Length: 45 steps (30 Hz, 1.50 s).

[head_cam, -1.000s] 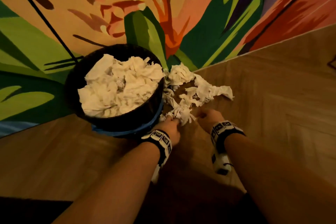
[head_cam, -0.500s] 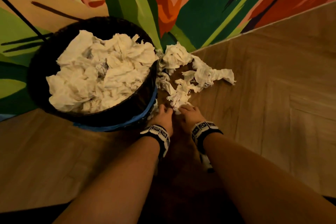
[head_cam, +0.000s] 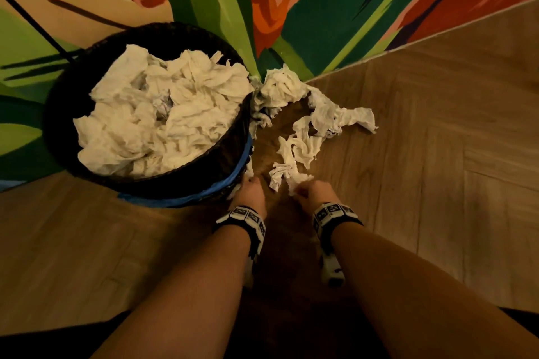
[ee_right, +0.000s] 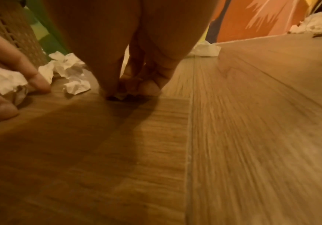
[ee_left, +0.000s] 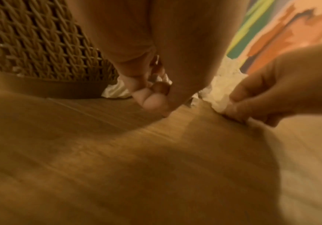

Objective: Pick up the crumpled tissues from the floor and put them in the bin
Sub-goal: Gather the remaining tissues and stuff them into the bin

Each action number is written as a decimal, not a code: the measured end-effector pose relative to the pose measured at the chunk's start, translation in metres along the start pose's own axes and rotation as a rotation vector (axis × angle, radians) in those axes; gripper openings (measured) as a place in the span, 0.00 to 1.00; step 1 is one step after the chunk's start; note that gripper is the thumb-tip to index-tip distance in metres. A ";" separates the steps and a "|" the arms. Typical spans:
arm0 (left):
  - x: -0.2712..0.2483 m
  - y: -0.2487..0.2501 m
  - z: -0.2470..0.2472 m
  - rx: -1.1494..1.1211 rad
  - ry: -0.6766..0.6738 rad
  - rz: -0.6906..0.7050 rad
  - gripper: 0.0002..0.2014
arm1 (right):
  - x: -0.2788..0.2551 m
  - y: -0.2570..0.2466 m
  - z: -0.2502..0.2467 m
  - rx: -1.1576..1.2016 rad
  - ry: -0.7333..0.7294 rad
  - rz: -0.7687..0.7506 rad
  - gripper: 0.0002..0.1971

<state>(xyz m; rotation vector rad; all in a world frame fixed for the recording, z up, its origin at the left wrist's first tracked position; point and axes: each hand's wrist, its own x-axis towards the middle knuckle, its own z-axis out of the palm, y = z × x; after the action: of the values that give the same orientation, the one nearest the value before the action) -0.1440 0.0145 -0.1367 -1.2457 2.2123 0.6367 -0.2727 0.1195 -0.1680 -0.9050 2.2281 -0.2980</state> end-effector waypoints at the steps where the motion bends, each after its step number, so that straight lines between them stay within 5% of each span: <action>1: -0.001 0.001 0.000 0.076 -0.018 -0.001 0.31 | -0.001 0.001 0.000 0.020 -0.007 0.010 0.11; 5: -0.006 -0.001 0.003 0.262 -0.030 0.065 0.21 | -0.011 0.004 0.001 0.194 0.068 0.060 0.14; 9: -0.012 -0.010 0.011 0.163 0.180 0.157 0.20 | -0.019 0.008 -0.006 0.522 0.286 0.252 0.18; 13: -0.018 -0.007 0.017 0.075 0.338 0.246 0.22 | -0.023 0.018 -0.019 0.721 0.341 0.422 0.30; 15: -0.017 -0.001 0.015 -0.036 0.315 0.293 0.17 | -0.023 0.020 -0.022 0.807 0.342 0.450 0.34; 17: -0.014 0.007 0.013 -0.153 0.255 0.358 0.15 | -0.020 0.022 -0.022 0.890 0.357 0.399 0.21; 19: -0.009 0.012 0.015 -0.153 0.135 0.414 0.26 | -0.019 0.019 -0.021 0.929 0.397 0.335 0.06; 21: -0.007 0.015 0.022 -0.058 0.008 0.427 0.30 | -0.017 0.018 -0.021 0.930 0.432 0.303 0.09; 24: -0.004 0.015 0.032 -0.051 -0.015 0.313 0.23 | -0.016 0.017 -0.023 0.880 0.396 0.316 0.04; 28: -0.009 0.007 0.036 -0.067 0.028 0.254 0.23 | -0.020 0.021 -0.018 0.812 0.266 0.384 0.24; 34: -0.008 -0.002 0.027 -0.138 0.296 0.137 0.30 | -0.020 0.015 -0.003 0.734 0.187 0.336 0.02; 39: -0.001 -0.002 0.035 -0.212 0.198 -0.043 0.36 | -0.022 0.011 0.003 0.768 0.109 0.319 0.08; 45: 0.002 -0.010 0.037 -0.183 0.163 -0.055 0.29 | -0.029 0.007 -0.002 0.842 0.072 0.344 0.11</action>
<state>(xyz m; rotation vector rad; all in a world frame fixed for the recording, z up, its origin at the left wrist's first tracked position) -0.1287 0.0315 -0.1680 -1.4928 2.2830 0.7540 -0.2626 0.1449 -0.1547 -0.0591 1.9717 -1.0085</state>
